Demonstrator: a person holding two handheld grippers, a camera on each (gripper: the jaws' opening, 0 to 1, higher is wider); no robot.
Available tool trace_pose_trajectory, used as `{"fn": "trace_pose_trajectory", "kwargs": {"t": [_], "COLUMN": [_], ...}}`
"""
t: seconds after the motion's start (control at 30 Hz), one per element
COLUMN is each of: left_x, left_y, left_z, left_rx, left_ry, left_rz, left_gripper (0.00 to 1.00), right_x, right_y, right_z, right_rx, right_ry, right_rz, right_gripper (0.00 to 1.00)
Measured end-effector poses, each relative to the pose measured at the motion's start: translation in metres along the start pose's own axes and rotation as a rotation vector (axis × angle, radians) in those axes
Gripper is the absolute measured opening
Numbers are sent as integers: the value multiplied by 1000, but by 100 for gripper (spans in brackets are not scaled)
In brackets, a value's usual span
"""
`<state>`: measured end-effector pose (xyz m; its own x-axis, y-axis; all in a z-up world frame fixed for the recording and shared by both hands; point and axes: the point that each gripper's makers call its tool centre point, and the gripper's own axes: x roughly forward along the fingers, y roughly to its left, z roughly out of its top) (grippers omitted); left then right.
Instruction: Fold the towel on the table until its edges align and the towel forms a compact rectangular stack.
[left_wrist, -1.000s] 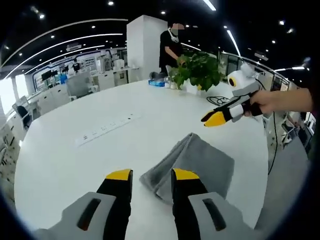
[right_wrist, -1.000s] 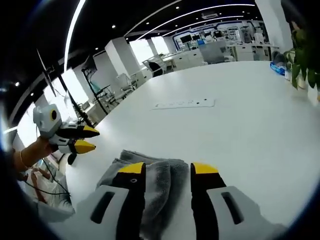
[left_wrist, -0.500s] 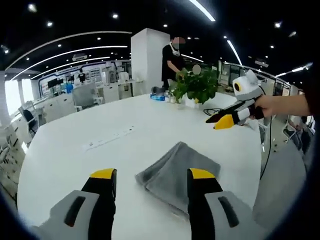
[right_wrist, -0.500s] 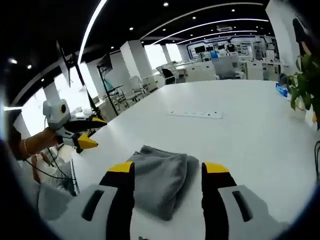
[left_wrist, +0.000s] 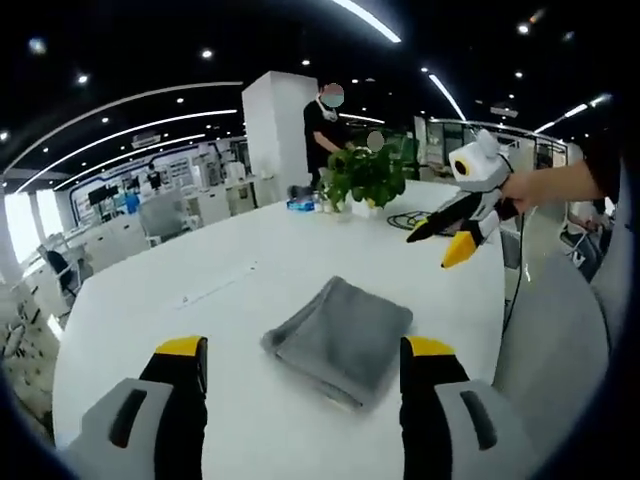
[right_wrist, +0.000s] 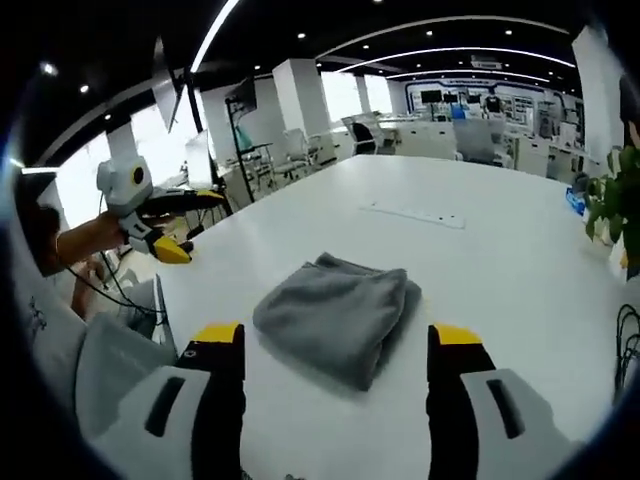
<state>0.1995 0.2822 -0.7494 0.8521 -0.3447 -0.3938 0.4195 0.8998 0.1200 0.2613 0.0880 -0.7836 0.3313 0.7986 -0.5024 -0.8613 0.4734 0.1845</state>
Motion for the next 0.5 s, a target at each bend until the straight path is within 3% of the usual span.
{"fn": "trace_pose_trajectory", "kwargs": {"t": [0.27, 0.5], "left_x": [-10, -14], "left_y": [-16, -28], "left_z": [-19, -27], "left_rx": [-41, -69], "left_ry": [15, 27], "left_rz": [-2, -11], "left_gripper": [96, 99], "right_x": [-19, -30], "right_y": [11, 18], "right_z": [-24, -28], "right_rx": [46, 65], "right_ry": [12, 7], "right_rz": [-19, -40], "right_gripper": [80, 80]}}
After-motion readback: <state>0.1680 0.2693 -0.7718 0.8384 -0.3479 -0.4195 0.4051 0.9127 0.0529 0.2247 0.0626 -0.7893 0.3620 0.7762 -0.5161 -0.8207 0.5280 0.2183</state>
